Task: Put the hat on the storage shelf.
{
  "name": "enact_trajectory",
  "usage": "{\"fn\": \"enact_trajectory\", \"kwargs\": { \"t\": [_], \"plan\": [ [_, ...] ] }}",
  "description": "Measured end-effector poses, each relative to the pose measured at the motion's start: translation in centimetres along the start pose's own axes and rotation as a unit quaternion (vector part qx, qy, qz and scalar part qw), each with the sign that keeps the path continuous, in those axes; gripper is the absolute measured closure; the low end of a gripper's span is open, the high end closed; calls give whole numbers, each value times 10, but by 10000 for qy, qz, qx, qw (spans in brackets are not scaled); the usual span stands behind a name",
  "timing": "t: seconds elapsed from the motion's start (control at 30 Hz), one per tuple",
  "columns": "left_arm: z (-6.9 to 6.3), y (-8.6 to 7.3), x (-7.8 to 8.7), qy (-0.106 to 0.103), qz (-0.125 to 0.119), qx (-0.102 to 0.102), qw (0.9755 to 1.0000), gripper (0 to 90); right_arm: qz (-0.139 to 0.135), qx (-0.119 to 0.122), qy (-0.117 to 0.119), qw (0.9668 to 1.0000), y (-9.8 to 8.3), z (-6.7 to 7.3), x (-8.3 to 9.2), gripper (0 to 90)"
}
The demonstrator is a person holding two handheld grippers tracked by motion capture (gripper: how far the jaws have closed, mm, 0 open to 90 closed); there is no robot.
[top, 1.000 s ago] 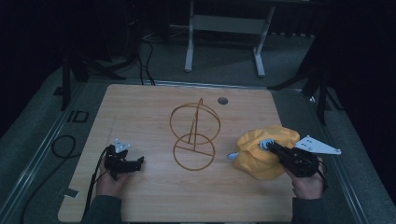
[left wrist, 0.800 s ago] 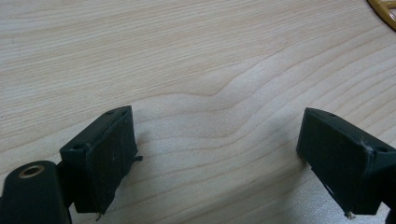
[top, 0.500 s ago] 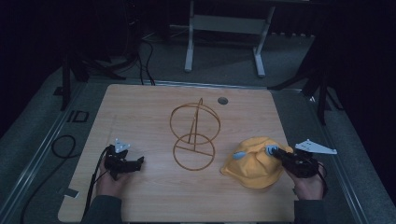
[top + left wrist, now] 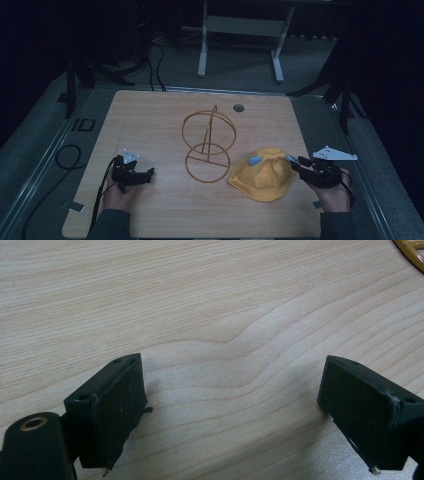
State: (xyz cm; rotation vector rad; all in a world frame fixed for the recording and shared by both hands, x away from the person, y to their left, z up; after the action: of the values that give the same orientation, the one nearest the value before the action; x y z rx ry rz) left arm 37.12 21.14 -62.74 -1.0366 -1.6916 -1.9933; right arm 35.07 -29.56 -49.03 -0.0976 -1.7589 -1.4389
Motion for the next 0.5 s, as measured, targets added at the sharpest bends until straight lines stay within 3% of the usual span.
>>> {"fn": "enact_trajectory", "kwargs": {
  "t": [0.3,0.37,0.5],
  "plan": [
    [0,0,0,-1,-1,2,10000,118,256,340,143,9990,15,9,-10,558],
    [0,0,0,0,1,-1,10000,117,338,537,175,9978,22,12,-13,537],
    [0,0,0,0,1,0,10000,118,424,682,203,9966,31,17,-17,504]
  ]
}}
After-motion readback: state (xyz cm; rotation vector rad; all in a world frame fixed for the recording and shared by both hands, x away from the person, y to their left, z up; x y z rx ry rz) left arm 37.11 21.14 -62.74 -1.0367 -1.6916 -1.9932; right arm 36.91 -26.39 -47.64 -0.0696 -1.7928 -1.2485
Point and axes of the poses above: each handheld gripper's, and its own axes: x roughly backward along the jaws, y roughly out of its top, z roughly to its left, the point moved 9 cm from there along -x, roughly forward along the jaws, and after that the axes turned 3 degrees about y, right-handed, at the moved point
